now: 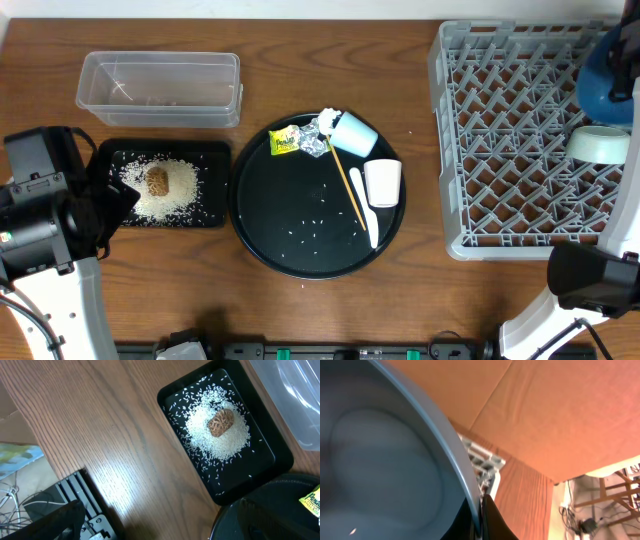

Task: Sort waste into correct bins and load items into the dishwasher rack
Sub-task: 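Carry the blue bowl right over the dish rack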

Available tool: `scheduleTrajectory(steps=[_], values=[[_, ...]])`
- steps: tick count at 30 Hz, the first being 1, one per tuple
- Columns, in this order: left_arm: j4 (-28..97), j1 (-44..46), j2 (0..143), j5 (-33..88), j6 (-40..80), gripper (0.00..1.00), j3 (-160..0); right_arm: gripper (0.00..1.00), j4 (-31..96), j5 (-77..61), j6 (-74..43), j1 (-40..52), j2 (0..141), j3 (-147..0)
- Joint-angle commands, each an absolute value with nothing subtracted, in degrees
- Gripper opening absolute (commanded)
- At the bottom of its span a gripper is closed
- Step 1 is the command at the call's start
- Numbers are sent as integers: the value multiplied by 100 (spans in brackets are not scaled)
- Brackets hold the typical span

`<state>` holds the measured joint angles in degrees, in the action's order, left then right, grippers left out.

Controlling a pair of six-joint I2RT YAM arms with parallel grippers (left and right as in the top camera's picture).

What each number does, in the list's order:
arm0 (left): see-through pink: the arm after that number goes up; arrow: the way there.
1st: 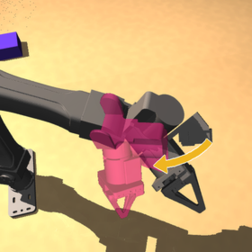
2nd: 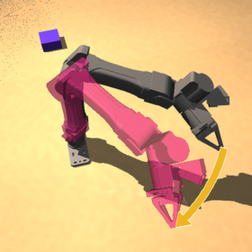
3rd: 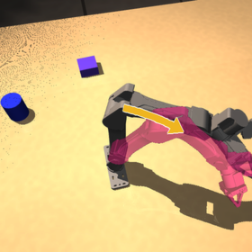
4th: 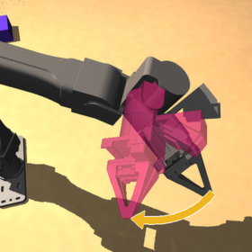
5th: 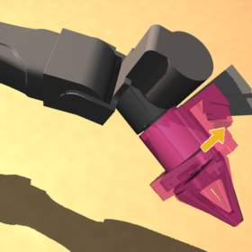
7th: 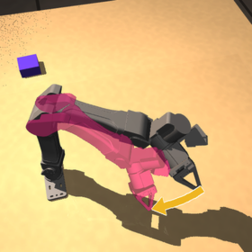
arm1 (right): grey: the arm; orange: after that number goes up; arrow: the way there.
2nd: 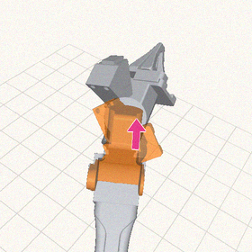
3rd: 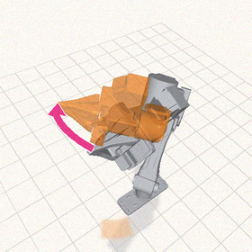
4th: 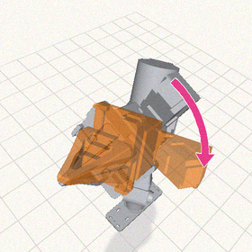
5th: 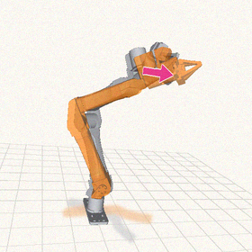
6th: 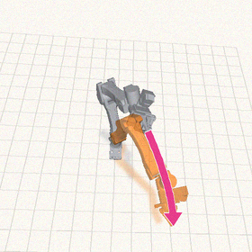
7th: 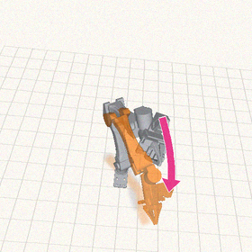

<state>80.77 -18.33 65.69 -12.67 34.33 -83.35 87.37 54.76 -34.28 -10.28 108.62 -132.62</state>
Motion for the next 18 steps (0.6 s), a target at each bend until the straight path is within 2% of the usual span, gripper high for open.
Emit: scheduleTrajectory(steps=[1, 10, 18], values=[[8095, -1863, 6587, -1380, 3457, 98, -8359, 1, 8523, 6265, -3461, -1055, 11113, -13380], [8095, -1863, 6584, -1380, 3457, 98, -8359, 1, 8366, 7771, -3448, -1055, 11970, -13382], [8095, -1863, 6587, -1380, 3457, 98, -8359, 1, 7205, 8114, -2270, -1041, 12230, -13301]])
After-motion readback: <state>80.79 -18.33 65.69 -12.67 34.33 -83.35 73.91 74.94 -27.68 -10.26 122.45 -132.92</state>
